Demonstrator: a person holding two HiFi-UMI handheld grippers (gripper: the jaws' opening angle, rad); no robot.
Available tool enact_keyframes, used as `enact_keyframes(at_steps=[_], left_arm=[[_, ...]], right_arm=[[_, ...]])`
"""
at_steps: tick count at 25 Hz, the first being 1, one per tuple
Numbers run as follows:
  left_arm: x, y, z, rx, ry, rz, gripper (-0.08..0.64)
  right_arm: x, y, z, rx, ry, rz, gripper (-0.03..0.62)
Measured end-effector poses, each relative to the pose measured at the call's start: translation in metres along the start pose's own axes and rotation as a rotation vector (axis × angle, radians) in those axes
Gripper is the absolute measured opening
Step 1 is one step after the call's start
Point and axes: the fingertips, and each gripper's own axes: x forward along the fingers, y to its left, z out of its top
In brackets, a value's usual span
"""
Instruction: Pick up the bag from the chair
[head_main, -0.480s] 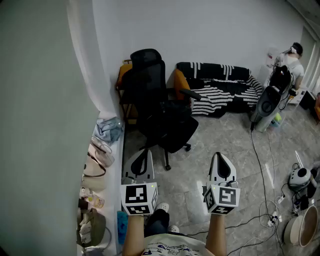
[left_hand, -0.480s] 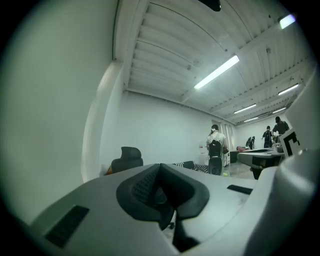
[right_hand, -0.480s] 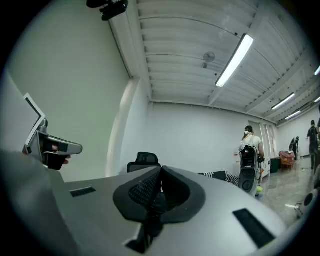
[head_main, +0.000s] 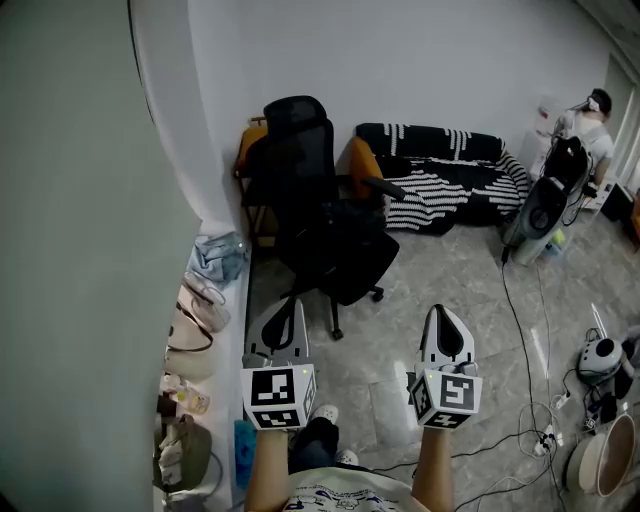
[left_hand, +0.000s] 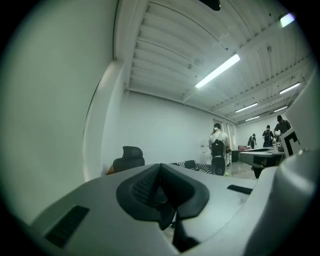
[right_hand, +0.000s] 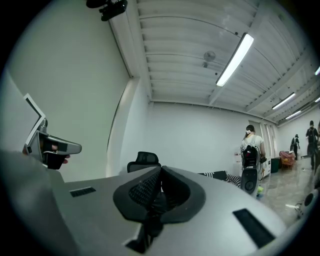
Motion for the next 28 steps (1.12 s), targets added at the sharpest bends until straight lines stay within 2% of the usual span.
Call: enact_keyframes(at_steps=[8,10,14,18,28], left_arm=[[0.006,0.012,-0.009,-0.033,0.005,0.030,0.017],[0.012,0.016,-0.014,-0.044,0.012,0.036,0.050],[0.034,0.024,-0.020,-0.058,0.026,0.040,0.156],[0.070,0.036,-0.023,-0.076,0.029,0.035,0.207],[0.187,0.064,-0.019,-0.074,0.040,-0.013,0.236]], right_arm=[[0.009,-0.002,-0.013,0.001,0.015,0.015,0.019],[0.015,-0.001,-0.017,0.002,0.023,0.035,0.093],[0.038,0.002,-0.023,0.007,0.037,0.069,0.171],[0.073,0.000,-0.028,0.020,0.037,0.084,0.250],[0.190,-0.011,-0.029,0.013,0.037,0.073,0.270]])
